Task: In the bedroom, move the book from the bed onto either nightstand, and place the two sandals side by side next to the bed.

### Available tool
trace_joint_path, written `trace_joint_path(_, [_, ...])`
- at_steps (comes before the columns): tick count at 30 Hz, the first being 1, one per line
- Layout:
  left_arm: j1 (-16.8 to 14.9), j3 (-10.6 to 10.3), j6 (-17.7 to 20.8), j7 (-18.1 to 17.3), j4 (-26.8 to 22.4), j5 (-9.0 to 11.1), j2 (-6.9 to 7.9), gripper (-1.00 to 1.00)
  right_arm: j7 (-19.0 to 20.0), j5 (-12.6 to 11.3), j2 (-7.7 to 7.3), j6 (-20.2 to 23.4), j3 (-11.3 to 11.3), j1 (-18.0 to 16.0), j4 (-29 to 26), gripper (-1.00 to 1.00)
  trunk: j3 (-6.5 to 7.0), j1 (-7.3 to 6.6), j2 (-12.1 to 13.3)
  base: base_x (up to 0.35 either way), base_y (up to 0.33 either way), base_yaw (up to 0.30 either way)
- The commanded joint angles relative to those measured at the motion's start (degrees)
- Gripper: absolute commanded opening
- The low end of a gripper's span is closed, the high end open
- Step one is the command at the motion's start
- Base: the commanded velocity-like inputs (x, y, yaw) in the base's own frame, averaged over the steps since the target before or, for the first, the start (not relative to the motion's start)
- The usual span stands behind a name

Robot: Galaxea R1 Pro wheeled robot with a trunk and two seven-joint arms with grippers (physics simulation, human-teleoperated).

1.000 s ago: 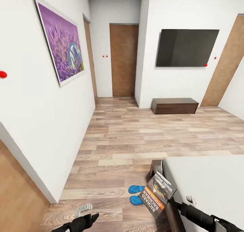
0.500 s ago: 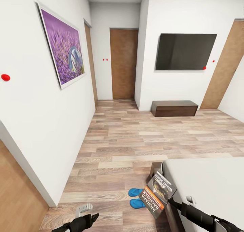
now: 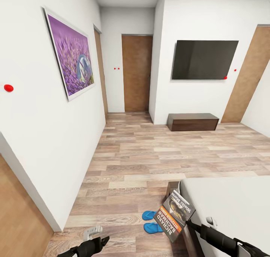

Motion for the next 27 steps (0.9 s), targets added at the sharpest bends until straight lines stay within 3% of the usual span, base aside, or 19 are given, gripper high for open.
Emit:
trace_joint_path(1, [-0.1,-0.1,0.0,-0.3,0.1,0.6,0.02,1.00,0.2,-0.6,0.00,0.5,0.4,-0.1,0.0,-1.00,-0.12,0.04,-0.1,0.000,0.000,0.000])
trace_joint_path(27, [-0.1,0.0,0.0,-0.3,0.1,0.6,0.05,1.00,0.2,-0.6,-0.02,0.4,0.4,-0.1,0.0,-1.00,0.80,0.04,-0.1,0.000,0.000,0.010])
